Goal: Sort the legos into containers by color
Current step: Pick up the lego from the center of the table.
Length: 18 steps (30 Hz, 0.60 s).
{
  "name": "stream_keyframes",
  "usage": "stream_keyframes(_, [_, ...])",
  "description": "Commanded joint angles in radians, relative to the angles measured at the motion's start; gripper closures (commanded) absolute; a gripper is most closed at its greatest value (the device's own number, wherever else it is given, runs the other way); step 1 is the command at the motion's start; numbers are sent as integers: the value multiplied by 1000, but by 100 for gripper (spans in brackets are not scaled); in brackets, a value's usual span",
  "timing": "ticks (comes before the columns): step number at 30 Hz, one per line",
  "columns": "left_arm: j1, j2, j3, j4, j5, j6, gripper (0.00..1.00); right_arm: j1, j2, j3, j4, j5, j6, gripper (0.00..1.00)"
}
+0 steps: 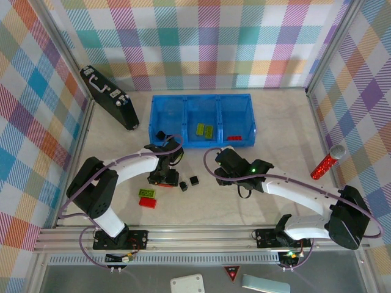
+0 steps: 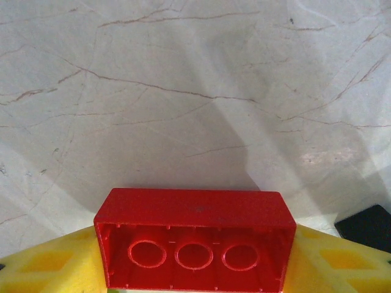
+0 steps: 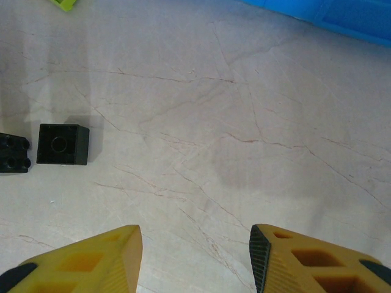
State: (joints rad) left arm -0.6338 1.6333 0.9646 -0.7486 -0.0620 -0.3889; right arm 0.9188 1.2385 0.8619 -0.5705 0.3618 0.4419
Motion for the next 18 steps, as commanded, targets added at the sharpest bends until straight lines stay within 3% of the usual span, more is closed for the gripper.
stream_keyframes(1, [-9, -39, 2, 3, 8, 41, 40, 1, -25, 18, -52, 29, 27, 48])
stream_keyframes(8, [-12, -168, 37, -20, 10, 172, 43, -63, -36, 37, -97, -87, 29, 48])
stream_keyframes(18, [-24, -304, 156, -75, 186, 448, 42, -176, -54, 69, -94, -387, 101, 48])
